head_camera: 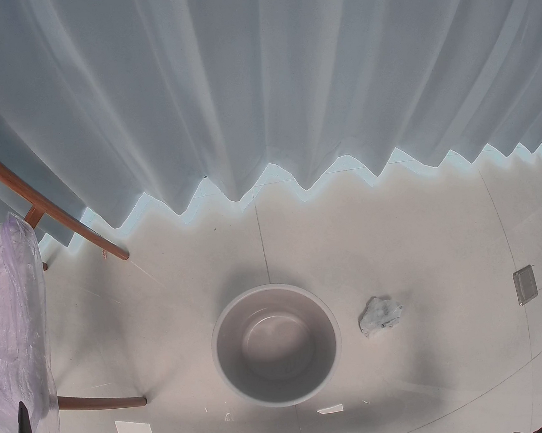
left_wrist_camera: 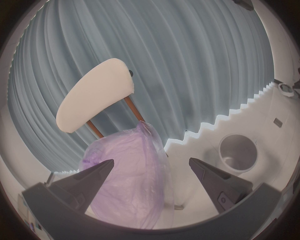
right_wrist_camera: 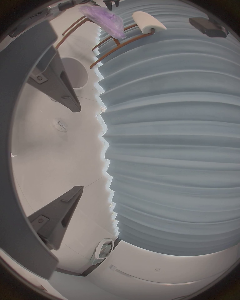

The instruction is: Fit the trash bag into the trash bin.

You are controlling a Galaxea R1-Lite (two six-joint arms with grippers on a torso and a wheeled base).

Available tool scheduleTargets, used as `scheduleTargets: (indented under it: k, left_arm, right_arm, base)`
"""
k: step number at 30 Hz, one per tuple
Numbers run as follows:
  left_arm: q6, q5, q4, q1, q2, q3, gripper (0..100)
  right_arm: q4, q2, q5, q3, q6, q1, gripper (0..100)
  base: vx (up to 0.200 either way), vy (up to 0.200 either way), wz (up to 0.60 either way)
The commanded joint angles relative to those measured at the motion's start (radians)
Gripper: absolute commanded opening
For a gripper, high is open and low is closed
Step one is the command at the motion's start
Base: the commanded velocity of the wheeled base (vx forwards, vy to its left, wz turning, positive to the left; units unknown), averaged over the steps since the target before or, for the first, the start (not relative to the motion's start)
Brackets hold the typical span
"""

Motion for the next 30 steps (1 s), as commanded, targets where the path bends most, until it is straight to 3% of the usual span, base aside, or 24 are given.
scheduleTargets:
  k: [1, 12, 26, 30]
  left_arm:
    - [0.042, 0.018, 0.002, 0.027, 0.100, -0.061, 100]
    - [0.094, 0.016, -0.005, 0.110, 0.433, -0.142, 100]
    - [0.091, 0.060, -0.064, 0.098, 0.719, -0.184, 100]
    - [0.094, 0.064, -0.151, 0.100, 0.833, -0.182, 100]
  right_arm:
    - [0.000, -0.017, -0.001, 0.018, 0.000, -0.001, 100]
    - [0.000, -0.017, 0.001, 0.018, 0.000, -0.001, 100]
    - [0.000, -0.017, -0.001, 0.018, 0.000, -0.001, 100]
    - [0.000, -0.017, -0.001, 0.018, 0.000, -0.001, 100]
  base:
    - [0.000, 0.000, 0.00]
    - [0.000, 0.000, 0.00]
    - [0.000, 0.000, 0.00]
    - [0.000, 0.000, 0.00]
